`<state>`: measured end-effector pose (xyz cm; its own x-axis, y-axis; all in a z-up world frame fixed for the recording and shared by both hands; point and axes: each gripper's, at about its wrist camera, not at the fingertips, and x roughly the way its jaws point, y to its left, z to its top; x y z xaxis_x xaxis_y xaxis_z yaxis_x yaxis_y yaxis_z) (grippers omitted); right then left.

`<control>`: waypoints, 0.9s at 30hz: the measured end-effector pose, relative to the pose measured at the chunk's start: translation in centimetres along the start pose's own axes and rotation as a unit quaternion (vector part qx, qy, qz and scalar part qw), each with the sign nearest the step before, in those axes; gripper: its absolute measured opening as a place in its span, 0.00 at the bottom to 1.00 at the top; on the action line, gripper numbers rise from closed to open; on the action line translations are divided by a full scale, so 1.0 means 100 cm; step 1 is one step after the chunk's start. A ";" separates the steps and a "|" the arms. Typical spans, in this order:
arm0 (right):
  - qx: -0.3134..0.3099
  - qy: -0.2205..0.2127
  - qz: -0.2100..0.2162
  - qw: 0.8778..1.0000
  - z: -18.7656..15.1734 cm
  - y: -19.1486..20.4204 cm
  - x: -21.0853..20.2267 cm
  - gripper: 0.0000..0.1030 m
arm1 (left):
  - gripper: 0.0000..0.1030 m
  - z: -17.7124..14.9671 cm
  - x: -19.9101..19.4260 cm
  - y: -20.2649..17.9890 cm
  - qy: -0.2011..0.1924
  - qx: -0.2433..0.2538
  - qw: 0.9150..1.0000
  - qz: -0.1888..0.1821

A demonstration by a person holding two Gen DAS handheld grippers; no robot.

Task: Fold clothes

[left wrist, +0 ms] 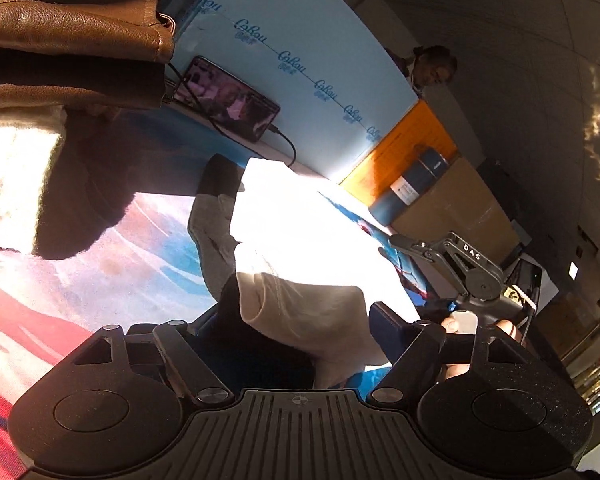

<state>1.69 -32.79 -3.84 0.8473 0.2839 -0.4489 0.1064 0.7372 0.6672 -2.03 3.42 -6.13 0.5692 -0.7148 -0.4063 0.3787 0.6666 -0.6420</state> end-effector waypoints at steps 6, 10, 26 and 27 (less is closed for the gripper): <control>-0.035 0.002 -0.027 0.999 -0.010 0.012 0.009 0.26 | 0.18 0.001 0.016 0.000 0.004 0.004 1.000 0.003; -0.095 -0.046 -0.024 0.994 -0.004 0.027 -0.002 0.15 | 0.18 0.010 0.022 -0.017 0.000 0.058 0.998 0.013; -0.181 -0.246 -0.127 0.944 0.093 0.005 -0.033 0.14 | 0.17 0.075 0.160 -0.115 0.011 0.233 0.972 -0.026; -0.175 -0.259 -0.133 0.940 0.099 -0.002 -0.035 0.14 | 0.17 0.077 0.172 -0.121 0.010 0.238 0.971 -0.031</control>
<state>3.88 -40.02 3.53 0.9644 -0.2096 -0.1615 0.2498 0.9225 0.2944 8.80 -15.33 -0.38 0.5223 -0.7575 -0.3918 0.7089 0.6410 -0.2943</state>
